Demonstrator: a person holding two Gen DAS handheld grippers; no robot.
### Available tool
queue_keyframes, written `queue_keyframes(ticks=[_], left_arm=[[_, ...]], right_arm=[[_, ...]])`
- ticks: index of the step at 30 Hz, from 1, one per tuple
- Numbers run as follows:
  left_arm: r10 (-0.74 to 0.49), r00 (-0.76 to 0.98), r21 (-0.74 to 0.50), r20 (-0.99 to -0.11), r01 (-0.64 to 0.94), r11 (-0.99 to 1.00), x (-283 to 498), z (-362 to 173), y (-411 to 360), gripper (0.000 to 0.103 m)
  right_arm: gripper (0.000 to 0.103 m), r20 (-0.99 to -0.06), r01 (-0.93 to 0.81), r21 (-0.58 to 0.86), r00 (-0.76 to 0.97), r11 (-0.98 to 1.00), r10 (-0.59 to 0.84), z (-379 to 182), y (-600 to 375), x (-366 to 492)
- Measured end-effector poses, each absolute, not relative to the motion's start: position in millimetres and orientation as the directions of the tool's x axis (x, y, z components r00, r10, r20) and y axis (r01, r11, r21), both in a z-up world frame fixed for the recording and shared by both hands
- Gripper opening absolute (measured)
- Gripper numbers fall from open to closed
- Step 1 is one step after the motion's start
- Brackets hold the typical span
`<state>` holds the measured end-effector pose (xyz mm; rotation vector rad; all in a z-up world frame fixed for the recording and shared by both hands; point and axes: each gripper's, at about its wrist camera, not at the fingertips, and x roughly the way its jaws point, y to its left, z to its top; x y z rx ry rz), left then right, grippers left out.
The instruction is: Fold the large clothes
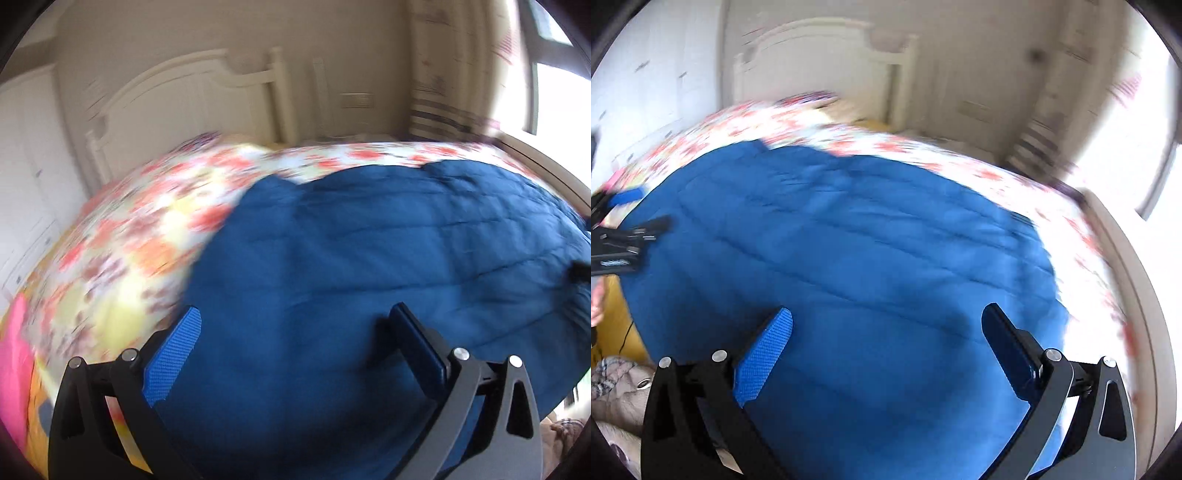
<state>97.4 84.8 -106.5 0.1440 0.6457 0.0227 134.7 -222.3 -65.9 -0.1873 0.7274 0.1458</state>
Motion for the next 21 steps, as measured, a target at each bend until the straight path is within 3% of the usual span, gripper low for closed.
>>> queue_keyframes(ticks=[2,5,12,14,18,21], left_arm=[[0.059,0.771,0.076,-0.634,-0.014,0.997,98,-118,113,0.101],[-0.070,0.739,-0.090,-0.670,0.013,0.996,105,-133,138,0.101],[0.068,0.759,0.054,-0.647,-0.043,0.998,99,-120,117,0.099],[0.069,0.799,0.091,-0.598,-0.017,0.996,83,-107,100,0.099],[-0.063,0.829,0.101,-0.555,0.142,0.985,60,-98,64,0.100],[-0.017,0.812,0.224,-0.584,0.182,0.957,63,-122,33,0.101]], right_arm=[[0.098,-0.684,-0.132,-0.078,0.728,0.988,0.043,-74,-255,132],[0.099,-0.682,-0.137,0.094,0.712,0.986,0.164,-94,-293,131],[0.098,-0.696,-0.071,0.018,0.715,0.997,0.063,-88,-280,124],[0.098,-0.662,-0.057,-0.049,0.749,0.997,0.010,-76,-264,112],[0.098,-0.583,-0.252,-0.038,0.792,0.967,0.183,-61,-212,81],[0.098,-0.649,-0.374,-0.096,0.726,0.922,0.227,-87,-161,83]])
